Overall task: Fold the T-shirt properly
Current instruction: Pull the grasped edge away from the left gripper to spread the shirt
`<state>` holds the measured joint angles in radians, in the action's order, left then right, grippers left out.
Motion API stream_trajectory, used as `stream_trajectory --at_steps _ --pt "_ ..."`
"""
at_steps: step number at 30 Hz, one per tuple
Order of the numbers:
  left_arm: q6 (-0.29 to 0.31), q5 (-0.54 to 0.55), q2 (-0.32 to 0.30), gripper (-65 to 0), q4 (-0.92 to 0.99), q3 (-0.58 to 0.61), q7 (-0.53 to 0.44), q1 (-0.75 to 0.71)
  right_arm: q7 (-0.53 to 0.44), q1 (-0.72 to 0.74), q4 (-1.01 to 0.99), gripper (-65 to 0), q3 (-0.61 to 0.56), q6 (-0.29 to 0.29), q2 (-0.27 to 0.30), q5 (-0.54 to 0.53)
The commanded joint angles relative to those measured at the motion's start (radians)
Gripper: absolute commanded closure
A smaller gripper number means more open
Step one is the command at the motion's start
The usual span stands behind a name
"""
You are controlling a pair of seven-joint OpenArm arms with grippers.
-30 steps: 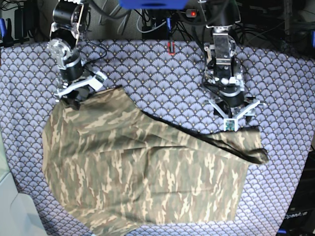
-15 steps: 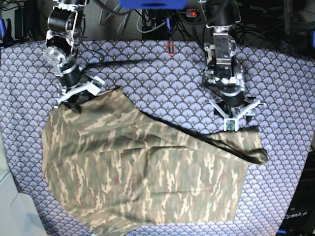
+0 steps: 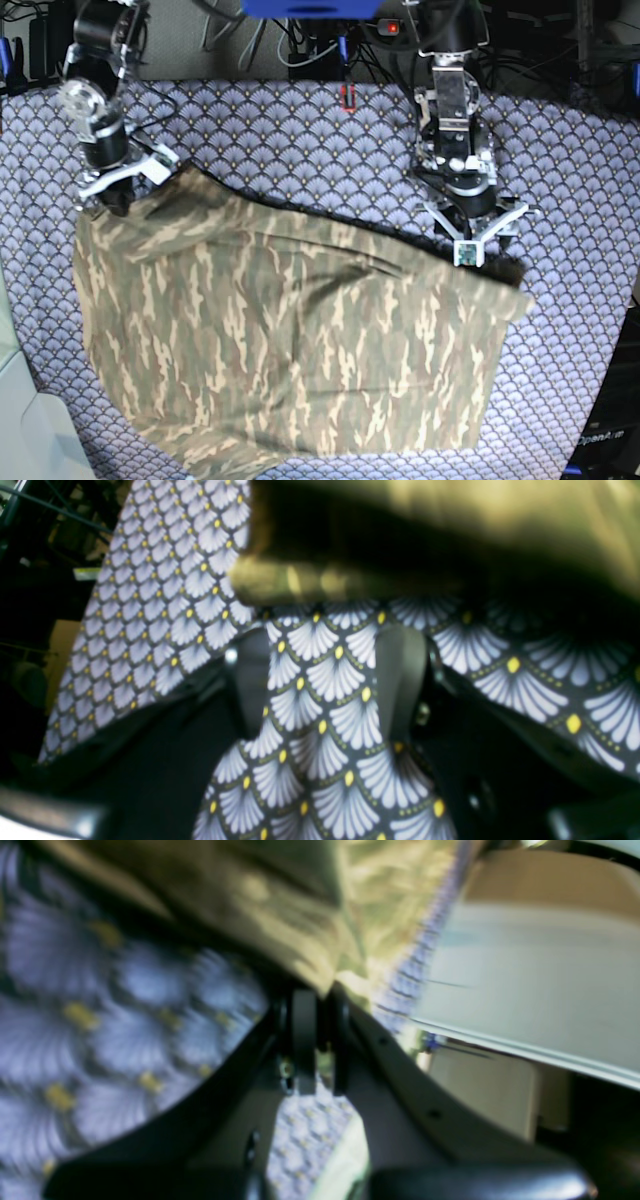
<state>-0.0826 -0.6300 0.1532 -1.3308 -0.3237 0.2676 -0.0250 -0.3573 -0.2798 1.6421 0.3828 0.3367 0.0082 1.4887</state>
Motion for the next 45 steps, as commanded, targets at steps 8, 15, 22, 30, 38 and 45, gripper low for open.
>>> stream_trajectory --at_steps 8,15,22,30,38,45 --pt "-0.012 -0.006 0.004 -33.0 -0.02 0.002 -0.021 0.013 -0.006 0.029 0.02 0.0 0.029 -0.018 -0.001 -0.005" --pt "-0.012 -0.006 0.004 -33.0 -0.022 -0.002 -0.018 0.013 -0.006 0.129 -0.007 0.0 0.031 0.006 -0.046 -0.005" --pt "-0.015 -0.006 0.004 -33.0 -0.022 -0.004 -0.017 0.018 0.001 0.274 -0.079 0.0 0.081 0.081 -0.116 -0.005" --pt "-0.015 -0.006 0.004 -33.0 -0.022 -0.004 -0.017 0.023 0.077 0.388 -0.204 -0.1 0.08 0.081 -0.116 -0.005" --pt "-0.015 -0.006 0.004 -33.0 -0.02 -0.001 -0.017 0.02 0.178 0.532 -0.366 -0.1 0.08 0.081 -0.115 -0.005" --pt "-0.015 -0.006 0.004 -33.0 -0.02 -0.002 -0.017 0.013 0.249 0.644 -0.478 -0.1 0.081 0.077 -0.115 -0.005"
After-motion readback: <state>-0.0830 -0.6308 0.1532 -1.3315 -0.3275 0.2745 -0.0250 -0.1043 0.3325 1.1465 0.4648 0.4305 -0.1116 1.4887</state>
